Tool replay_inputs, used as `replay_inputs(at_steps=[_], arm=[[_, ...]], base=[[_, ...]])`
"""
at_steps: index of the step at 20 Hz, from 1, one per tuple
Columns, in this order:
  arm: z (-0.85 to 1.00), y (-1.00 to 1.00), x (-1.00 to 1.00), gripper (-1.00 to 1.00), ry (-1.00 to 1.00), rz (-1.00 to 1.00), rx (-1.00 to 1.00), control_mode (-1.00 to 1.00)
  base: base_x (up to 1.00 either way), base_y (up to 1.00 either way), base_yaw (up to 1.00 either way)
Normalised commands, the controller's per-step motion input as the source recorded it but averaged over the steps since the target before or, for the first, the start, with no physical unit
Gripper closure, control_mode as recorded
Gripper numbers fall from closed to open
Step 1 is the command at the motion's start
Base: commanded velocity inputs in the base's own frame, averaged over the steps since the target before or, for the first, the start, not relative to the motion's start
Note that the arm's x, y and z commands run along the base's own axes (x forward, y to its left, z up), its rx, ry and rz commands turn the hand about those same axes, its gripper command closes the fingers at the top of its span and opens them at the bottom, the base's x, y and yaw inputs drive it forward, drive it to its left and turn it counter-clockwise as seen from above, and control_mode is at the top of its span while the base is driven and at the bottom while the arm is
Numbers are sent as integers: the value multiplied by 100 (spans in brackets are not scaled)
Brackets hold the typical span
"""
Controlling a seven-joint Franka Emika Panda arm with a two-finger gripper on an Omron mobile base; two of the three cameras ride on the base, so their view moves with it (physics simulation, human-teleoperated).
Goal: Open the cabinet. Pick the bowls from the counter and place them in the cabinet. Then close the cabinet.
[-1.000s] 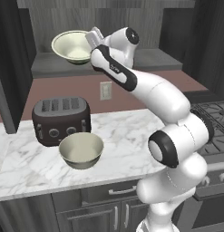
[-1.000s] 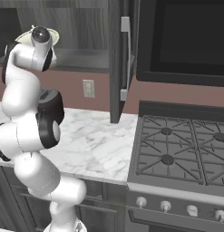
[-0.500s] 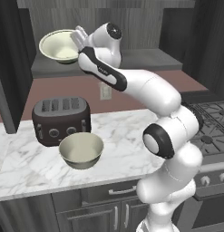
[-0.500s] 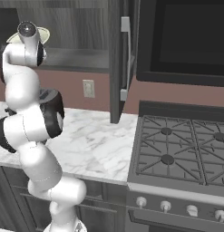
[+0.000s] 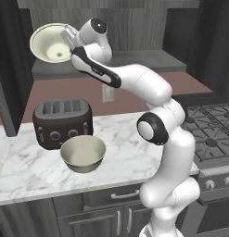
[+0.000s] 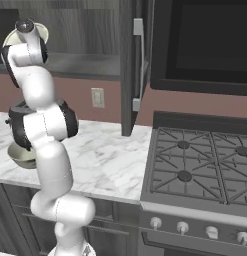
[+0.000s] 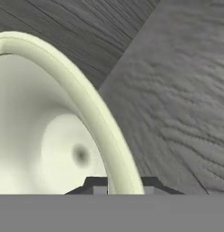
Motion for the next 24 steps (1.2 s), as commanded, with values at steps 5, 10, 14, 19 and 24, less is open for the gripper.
replay_inputs(at_steps=[5, 10, 14, 19, 24], arm=[[-5, 6, 0, -100, 5, 0, 0, -100], [0, 0, -21, -100, 0, 0, 1, -100], [5, 0, -87, -100, -10, 0, 4, -100], [5, -7, -100, -100, -31, -3, 7, -100], [18, -74, -100, -100, -34, -9, 25, -100]], base=[[0, 0, 0], [0, 0, 0], [0, 0, 0], [0, 0, 0], [0, 0, 0]])
